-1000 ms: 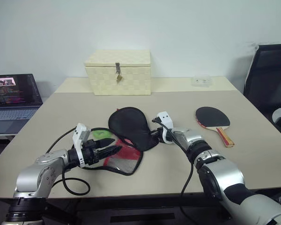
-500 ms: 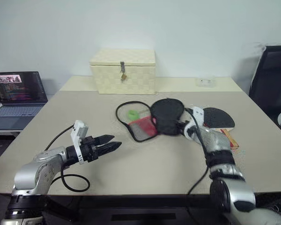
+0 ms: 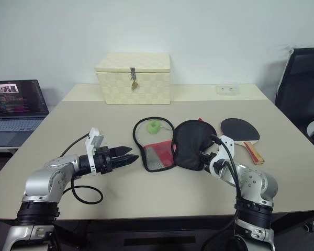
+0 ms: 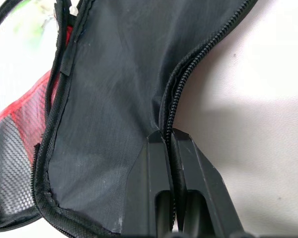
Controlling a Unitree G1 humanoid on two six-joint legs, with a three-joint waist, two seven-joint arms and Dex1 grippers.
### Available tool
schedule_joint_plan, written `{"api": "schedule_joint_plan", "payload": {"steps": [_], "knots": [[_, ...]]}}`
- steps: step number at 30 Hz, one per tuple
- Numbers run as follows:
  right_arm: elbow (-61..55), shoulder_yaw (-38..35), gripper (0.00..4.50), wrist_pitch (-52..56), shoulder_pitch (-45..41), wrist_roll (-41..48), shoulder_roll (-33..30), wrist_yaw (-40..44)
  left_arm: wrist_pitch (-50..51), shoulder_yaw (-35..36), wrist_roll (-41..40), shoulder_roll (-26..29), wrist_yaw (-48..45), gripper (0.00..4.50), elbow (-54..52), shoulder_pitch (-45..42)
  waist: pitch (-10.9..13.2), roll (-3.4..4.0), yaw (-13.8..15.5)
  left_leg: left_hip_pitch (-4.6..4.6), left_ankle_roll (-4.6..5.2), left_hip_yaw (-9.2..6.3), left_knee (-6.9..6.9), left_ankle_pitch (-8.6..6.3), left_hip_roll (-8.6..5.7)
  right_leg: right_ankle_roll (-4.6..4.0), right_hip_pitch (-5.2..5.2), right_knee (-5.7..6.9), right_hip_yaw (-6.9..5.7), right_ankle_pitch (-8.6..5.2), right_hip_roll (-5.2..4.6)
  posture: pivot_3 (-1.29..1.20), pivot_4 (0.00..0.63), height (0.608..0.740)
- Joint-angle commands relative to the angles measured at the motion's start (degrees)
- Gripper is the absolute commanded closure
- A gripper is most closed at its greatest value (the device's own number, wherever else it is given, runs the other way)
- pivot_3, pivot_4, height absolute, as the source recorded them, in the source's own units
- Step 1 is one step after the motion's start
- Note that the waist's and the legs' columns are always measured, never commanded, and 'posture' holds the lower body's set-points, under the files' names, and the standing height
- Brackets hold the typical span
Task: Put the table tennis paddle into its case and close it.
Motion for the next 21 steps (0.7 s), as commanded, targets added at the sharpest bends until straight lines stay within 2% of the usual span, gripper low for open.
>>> {"api": "schedule_joint_plan", "payload": {"steps": [1, 10, 15, 19, 21], "knots": [[0.5, 1.1, 4.48, -1.6, -1.2, -0.4, -2.5, 1.4, -1.4, 0.4, 0.2, 0.1, -0.8, 1.03, -1.4, -0.1, 0.0, 0.0, 0.0, 0.0, 0.0, 0.01, 0.0, 0.0, 0.01, 0.0, 0.0, -0.01, 0.01, 0.0, 0.0, 0.0, 0.15, 0.74], [-0.5, 3.5, 4.48, -0.7, -1.3, -0.1, -6.2, 4.0, -1.8, 1.1, -0.5, -0.2, 0.0, 1.03, -2.7, 0.9, 0.0, 0.0, 0.0, 0.0, 0.0, 0.04, -0.01, 0.0, 0.02, 0.0, 0.0, 0.0, 0.03, 0.0, 0.0, 0.0, 0.15, 0.74], [-5.7, 4.1, 3.21, 3.4, -0.5, 2.9, -6.4, 6.6, -1.6, 0.7, -0.5, -0.1, -0.4, 1.03, -3.1, 1.6, 0.0, 0.0, 0.0, 0.0, 0.0, 0.05, 0.0, 0.0, 0.02, 0.0, 0.0, 0.0, 0.02, 0.0, 0.0, 0.0, 0.15, 0.74], [-13.5, 9.9, 1.88, 5.3, 3.0, 8.0, -12.4, 15.8, -1.1, 0.9, -0.8, 0.0, -0.4, 1.03, -3.6, 2.1, 0.0, -0.01, 0.0, -0.05, 0.01, -0.01, -0.01, -0.01, 0.02, 0.0, 0.0, -0.04, 0.03, 0.0, 0.0, 0.0, 0.15, 0.74], [-16.3, 13.3, 1.18, 2.9, 5.8, 8.7, -19.1, 21.0, -1.7, 0.7, -0.5, -0.3, -0.1, 1.03, -3.3, 1.6, 0.0, -0.01, 0.0, -0.05, 0.01, -0.01, 0.0, -0.01, 0.01, 0.01, 0.01, -0.05, 0.03, -0.01, 0.0, 0.0, 0.15, 0.74]]}}
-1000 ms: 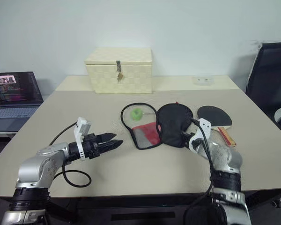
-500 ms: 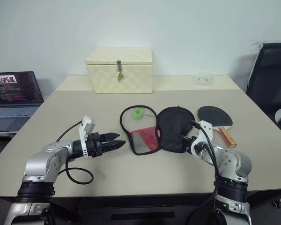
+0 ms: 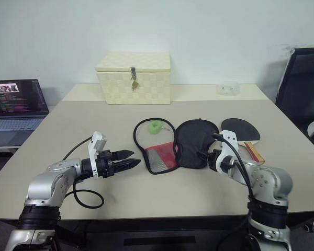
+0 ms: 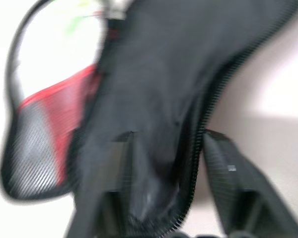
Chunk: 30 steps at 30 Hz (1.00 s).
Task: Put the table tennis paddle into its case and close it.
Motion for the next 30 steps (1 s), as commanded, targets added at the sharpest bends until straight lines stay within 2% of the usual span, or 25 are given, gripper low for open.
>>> {"api": "schedule_joint_plan", "payload": {"steps": [1, 3, 4, 8, 17, 25, 30], "knots": [[-4.7, 2.4, 0.86, -2.7, 2.7, 2.5, -7.9, 7.9, -0.6, 1.4, -0.6, -0.3, 0.3, 1.03, -1.4, -1.0, 0.0, -0.01, 0.0, 0.0, 0.0, 0.0, 0.01, 0.0, -0.01, 0.0, 0.02, -0.01, -0.01, 0.0, 0.0, 0.0, 0.15, 0.74], [-2.1, 0.9, 0.19, -4.4, 2.7, 2.3, -11.8, 10.0, -0.1, 1.6, -0.9, -0.6, 0.7, 1.03, -1.3, -1.8, 0.0, -0.01, 0.1, 0.0, 0.0, -0.01, 0.06, 0.0, -0.03, 0.01, 0.04, 0.0, -0.03, 0.0, 0.0, 0.0, 0.15, 0.74], [-0.3, 0.5, 0.07, -5.7, 2.4, 1.6, -13.5, 10.7, -0.3, 1.3, -0.6, -0.4, 0.3, 1.03, -1.1, -2.0, 0.0, -0.02, 0.1, 0.01, 0.0, 0.02, 0.09, 0.0, -0.04, 0.02, 0.04, 0.01, -0.05, 0.0, 0.0, 0.0, 0.15, 0.74], [5.8, 0.0, 0.07, -10.6, -0.1, -0.4, -18.5, 12.5, -1.1, 1.5, -0.1, -0.9, 0.8, 1.03, -0.3, -2.9, 0.0, -0.03, 0.0, 0.05, 0.0, 0.06, 0.11, 0.0, -0.01, 0.03, 0.06, 0.03, -0.03, 0.01, 0.14, 0.0, 0.15, 0.74], [24.0, -4.0, 0.07, -21.7, -7.9, -7.8, -18.6, 5.3, -0.3, 1.0, -0.9, -2.5, 1.7, 1.03, -2.9, -3.4, 0.0, -0.03, 0.2, 0.02, 0.0, 0.08, 0.11, 0.0, -0.02, 0.02, 0.03, 0.02, 0.01, 0.01, 0.14, 0.0, 0.15, 0.74], [41.3, 0.7, 0.07, -32.5, -9.9, -14.9, -26.2, 11.1, -2.6, -0.4, 1.4, -1.8, -0.6, 1.03, -0.7, -5.6, 0.0, -0.02, 0.4, 0.0, 0.0, 0.09, 0.1, 0.0, -0.06, 0.02, 0.03, 0.01, 0.0, 0.01, 0.15, 0.0, 0.15, 0.74], [53.6, -1.3, 0.07, -37.0, -13.1, -15.0, -28.3, 14.2, -4.0, -0.6, 2.8, -1.4, -1.8, 1.03, 1.8, -6.9, 0.0, -0.02, 0.0, 0.05, 0.0, 0.17, 0.1, 0.0, -0.03, 0.02, 0.04, 0.05, 0.01, 0.02, 0.21, 0.0, 0.15, 0.74]]}}
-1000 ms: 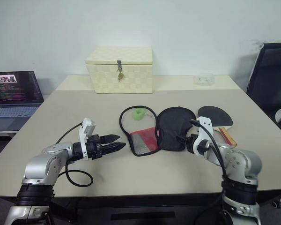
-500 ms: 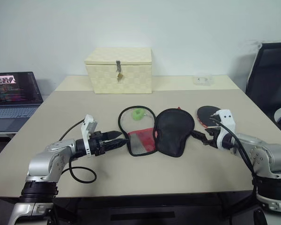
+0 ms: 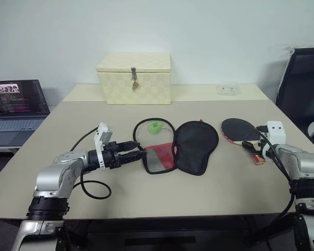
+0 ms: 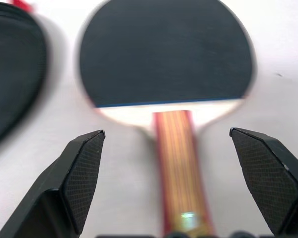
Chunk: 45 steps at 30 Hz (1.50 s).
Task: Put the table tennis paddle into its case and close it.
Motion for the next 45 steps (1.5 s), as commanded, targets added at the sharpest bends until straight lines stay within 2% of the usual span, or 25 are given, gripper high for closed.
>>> {"api": "schedule_joint_plan", "payload": {"steps": [1, 7, 19, 22, 30, 31, 33, 35, 39, 42, 45], "knots": [[5.8, -1.3, 0.07, -3.7, -2.1, -0.7, -2.3, 2.4, -2.0, 0.5, 1.1, 1.1, -1.2, 1.03, 1.4, -1.0, 0.0, 0.0, -0.1, 0.0, 0.0, 0.0, -0.01, 0.0, 0.0, 0.0, 0.0, 0.0, -0.01, 0.0, 0.01, 0.0, 0.15, 0.74], [14.0, -1.4, 0.07, -6.2, -5.4, -0.9, -2.0, 4.4, -2.3, 0.8, 1.6, 0.4, -0.6, 1.03, 1.7, -1.4, 0.0, 0.0, -0.1, -0.01, 0.0, 0.04, 0.0, 0.0, -0.01, 0.0, 0.0, -0.01, 0.02, 0.0, 0.0, 0.0, 0.15, 0.74], [22.4, 5.3, 0.07, -13.4, -7.7, -8.0, 1.2, 4.7, -3.2, 1.4, 2.3, 0.9, -0.3, 1.03, 1.2, -0.2, 0.0, -0.02, -0.1, 0.01, -0.01, 0.01, 0.07, 0.01, 0.0, 0.03, 0.03, 0.02, 0.01, 0.02, 0.0, 0.0, 0.15, 0.74], [23.2, 5.5, 0.65, -14.8, -7.3, -9.4, 2.2, 2.6, -3.2, 1.4, 2.1, 0.6, 0.1, 1.03, -0.3, 0.4, 0.0, -0.05, -0.1, 0.05, -0.02, 0.01, 0.11, 0.01, 0.01, 0.06, 0.07, 0.04, 0.02, 0.05, 0.0, 0.0, 0.15, 0.74], [22.7, 1.9, 3.22, -15.9, -7.8, -8.9, 2.2, -3.5, -4.1, 1.4, 2.7, 1.1, -0.3, 1.03, 0.2, 0.6, -0.2, -0.28, 0.0, 0.1, -0.03, -0.05, 0.18, 0.02, 0.0, 0.12, 0.23, 0.0, 0.02, 0.11, -0.01, 0.0, 0.15, 0.74], [22.1, 1.4, 3.39, -15.8, -8.2, -8.8, 1.7, -4.1, -4.2, 1.5, 2.8, 1.2, -0.4, 1.03, 0.3, 0.7, -0.2, -0.26, 0.0, 0.11, -0.03, -0.02, 0.19, 0.02, -0.03, 0.17, 0.23, 0.0, 0.02, 0.14, -0.02, 0.0, 0.15, 0.74], [20.4, 0.3, 3.39, -15.1, -8.8, -8.4, 0.9, -5.2, -4.3, 1.9, 2.8, 1.1, 0.0, 1.03, 0.5, 0.8, -0.1, -0.23, 0.0, 0.1, -0.04, 0.0, 0.19, 0.03, -0.07, 0.2, 0.22, 0.0, 0.03, 0.16, -0.04, 0.0, 0.15, 0.74], [16.6, -0.7, 3.39, -13.2, -9.5, -7.9, 0.1, -5.9, -4.5, 1.8, 2.9, 1.0, 0.1, 1.03, 0.8, 0.5, -0.1, -0.17, 0.0, 0.05, -0.05, 0.01, 0.17, 0.03, -0.08, 0.2, 0.16, 0.0, 0.04, 0.16, -0.05, 0.0, 0.15, 0.74], [-5.6, -5.4, 3.39, 1.7, -8.1, -3.2, 1.4, -9.2, -4.4, 2.5, 2.5, 1.4, 0.3, 1.03, 0.3, 0.6, 0.1, 0.23, -0.1, -0.13, -0.04, 0.04, 0.09, 0.03, -0.04, 0.19, -0.1, 0.0, 0.12, 0.15, -0.07, 0.0, 0.15, 0.74], [-22.9, -9.1, 3.39, 16.2, -7.1, 1.3, 9.1, -14.8, -4.4, 2.9, 2.4, 1.6, 0.4, 1.03, 0.7, 1.1, 0.1, 0.24, -0.4, -0.14, -0.03, 0.0, 0.03, 0.02, 0.09, 0.14, -0.16, 0.0, 0.15, 0.13, -0.11, 0.0, 0.15, 0.74], [-35.4, -11.8, 3.39, 27.4, -6.7, 3.0, 21.2, -21.2, -5.0, 2.7, 2.8, 1.6, 0.3, 1.03, 1.5, 1.1, 0.1, 0.25, -0.7, -0.04, -0.03, -0.07, -0.01, 0.02, 0.25, 0.05, -0.15, 0.1, 0.1, 0.09, -0.01, 0.0, 0.15, 0.74]]}}
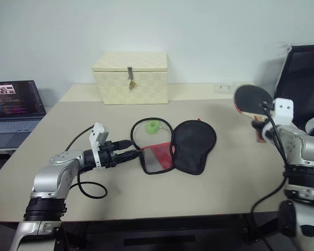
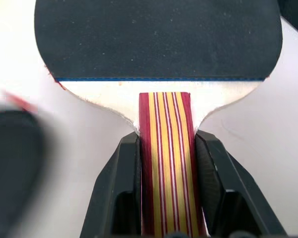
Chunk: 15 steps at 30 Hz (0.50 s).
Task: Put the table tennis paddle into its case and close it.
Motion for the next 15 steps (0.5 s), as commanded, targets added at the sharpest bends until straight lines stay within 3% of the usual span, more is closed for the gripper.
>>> {"api": "schedule_joint_plan", "payload": {"steps": [1, 4, 7, 15], "knots": [[-14.0, -2.3, 3.39, 12.3, 0.1, 2.9, 12.3, -7.0, -1.2, 1.5, -0.1, 0.7, -0.1, 1.03, 0.0, -0.4, 0.0, 0.01, -0.1, 0.03, 0.0, -0.02, 0.02, 0.0, 0.02, -0.02, 0.02, 0.06, 0.02, -0.01, 0.02, 0.0, 0.15, 0.74], [-20.1, -3.2, 3.39, 16.3, 1.3, 1.8, 26.2, -12.6, -1.4, 1.4, -0.3, -0.1, 0.3, 1.03, 0.1, -1.1, 0.0, 0.02, 0.4, 0.03, -0.04, -0.08, 0.08, 0.03, -0.02, -0.13, 0.01, 0.27, 0.02, -0.04, 0.0, 0.0, 0.15, 0.74], [-19.6, -2.5, 3.39, 14.4, 2.3, 0.5, 33.9, -15.8, -1.3, 1.2, -0.4, -0.6, 0.5, 1.03, -0.1, -1.4, 0.0, 0.05, 1.4, -0.07, -0.06, -0.11, 0.13, 0.04, -0.15, -0.14, -0.02, 0.27, -0.03, -0.04, -0.05, 0.0, 0.15, 0.74], [-11.6, 2.9, 3.39, 6.5, 4.3, 1.1, 35.0, -17.2, -1.0, 1.5, -0.5, -0.6, 0.9, 1.03, -1.2, -0.4, 0.0, -0.02, 1.7, -0.21, -0.08, -0.04, 0.12, 0.05, -0.34, 0.11, 0.0, -0.1, -0.15, 0.09, -0.19, 0.0, 0.15, 0.74]]}}
